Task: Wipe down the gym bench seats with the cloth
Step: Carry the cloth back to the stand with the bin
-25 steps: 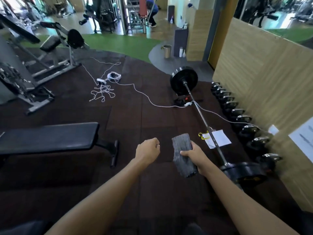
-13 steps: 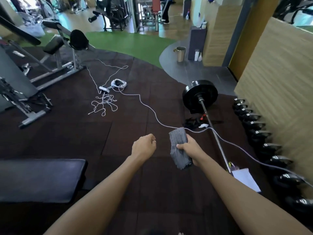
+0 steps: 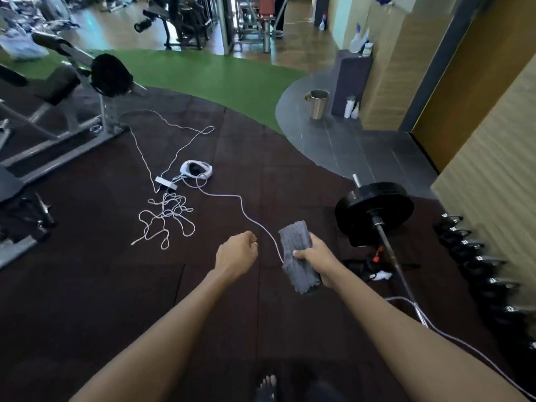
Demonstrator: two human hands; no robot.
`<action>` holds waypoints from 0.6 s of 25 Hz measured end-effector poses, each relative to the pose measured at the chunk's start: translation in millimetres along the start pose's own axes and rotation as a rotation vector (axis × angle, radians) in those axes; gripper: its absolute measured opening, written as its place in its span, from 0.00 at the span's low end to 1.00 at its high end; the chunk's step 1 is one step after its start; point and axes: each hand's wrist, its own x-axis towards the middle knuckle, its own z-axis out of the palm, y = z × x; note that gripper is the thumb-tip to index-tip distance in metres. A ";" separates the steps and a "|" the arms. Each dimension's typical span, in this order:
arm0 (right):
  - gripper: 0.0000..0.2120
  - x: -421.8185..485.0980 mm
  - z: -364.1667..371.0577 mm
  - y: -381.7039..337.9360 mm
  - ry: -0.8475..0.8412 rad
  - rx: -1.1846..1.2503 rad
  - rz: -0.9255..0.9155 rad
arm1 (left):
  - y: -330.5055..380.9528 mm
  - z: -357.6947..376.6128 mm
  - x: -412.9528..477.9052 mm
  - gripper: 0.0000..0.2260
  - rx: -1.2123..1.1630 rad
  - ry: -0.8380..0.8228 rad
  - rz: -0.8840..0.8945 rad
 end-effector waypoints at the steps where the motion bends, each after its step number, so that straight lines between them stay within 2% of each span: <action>1: 0.17 27.0 1.9 -22.0 0.002 0.011 0.005 | -1.2 -13.2 34.1 0.13 0.000 -0.007 0.005; 15: 0.18 522.1 -22.7 -287.8 0.096 0.057 -0.005 | 26.4 -123.6 581.1 0.12 0.052 -0.050 0.029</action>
